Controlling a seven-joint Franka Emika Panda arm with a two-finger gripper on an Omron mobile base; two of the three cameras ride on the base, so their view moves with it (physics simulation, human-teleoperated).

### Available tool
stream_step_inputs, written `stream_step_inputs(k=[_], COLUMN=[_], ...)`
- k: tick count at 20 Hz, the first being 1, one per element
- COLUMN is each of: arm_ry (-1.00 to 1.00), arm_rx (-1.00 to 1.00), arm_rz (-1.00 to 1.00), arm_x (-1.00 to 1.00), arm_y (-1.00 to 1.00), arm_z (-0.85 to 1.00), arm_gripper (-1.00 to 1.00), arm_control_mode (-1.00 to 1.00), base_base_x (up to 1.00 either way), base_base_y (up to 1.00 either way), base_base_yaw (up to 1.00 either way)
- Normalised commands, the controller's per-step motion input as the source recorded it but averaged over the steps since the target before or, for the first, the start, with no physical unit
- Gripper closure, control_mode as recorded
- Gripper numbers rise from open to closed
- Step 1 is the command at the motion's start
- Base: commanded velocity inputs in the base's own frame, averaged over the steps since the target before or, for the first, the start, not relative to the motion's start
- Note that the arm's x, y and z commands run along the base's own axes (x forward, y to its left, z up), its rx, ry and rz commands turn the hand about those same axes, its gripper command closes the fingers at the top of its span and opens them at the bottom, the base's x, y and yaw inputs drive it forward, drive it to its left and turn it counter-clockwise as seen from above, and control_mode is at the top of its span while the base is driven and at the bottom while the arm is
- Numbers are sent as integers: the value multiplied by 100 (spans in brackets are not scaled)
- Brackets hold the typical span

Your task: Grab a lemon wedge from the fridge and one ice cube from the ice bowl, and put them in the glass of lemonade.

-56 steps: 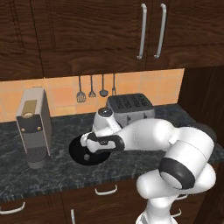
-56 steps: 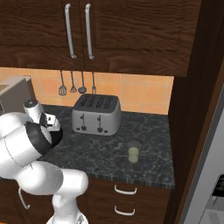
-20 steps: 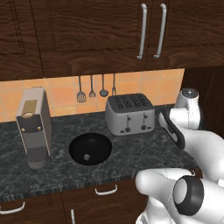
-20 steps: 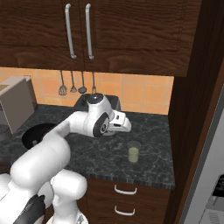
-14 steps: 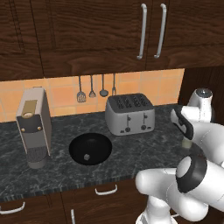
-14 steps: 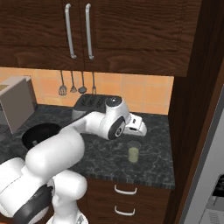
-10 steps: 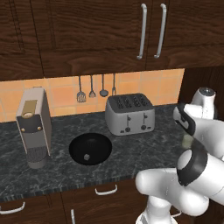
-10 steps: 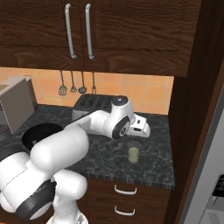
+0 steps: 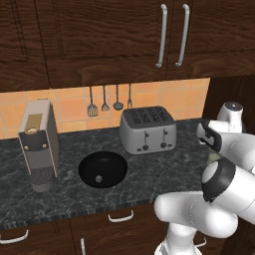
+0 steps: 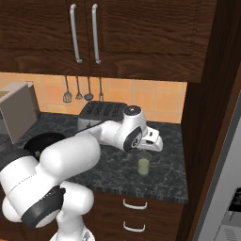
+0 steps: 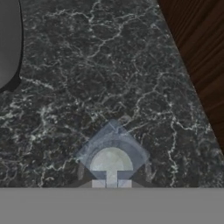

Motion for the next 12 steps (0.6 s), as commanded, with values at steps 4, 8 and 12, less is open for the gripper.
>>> stream_step_inputs(k=[4, 8, 12], arm_ry=[0, 0, 0], arm_rx=[0, 0, 0], arm_rz=[0, 0, 0], arm_x=[0, 0, 0], arm_y=[0, 0, 0], arm_z=[0, -1, -17], arm_gripper=[100, 100, 100], arm_control_mode=[-100, -100, -100], base_base_x=[0, 0, 0], base_base_y=[0, 0, 0], base_base_yaw=[0, 0, 0])
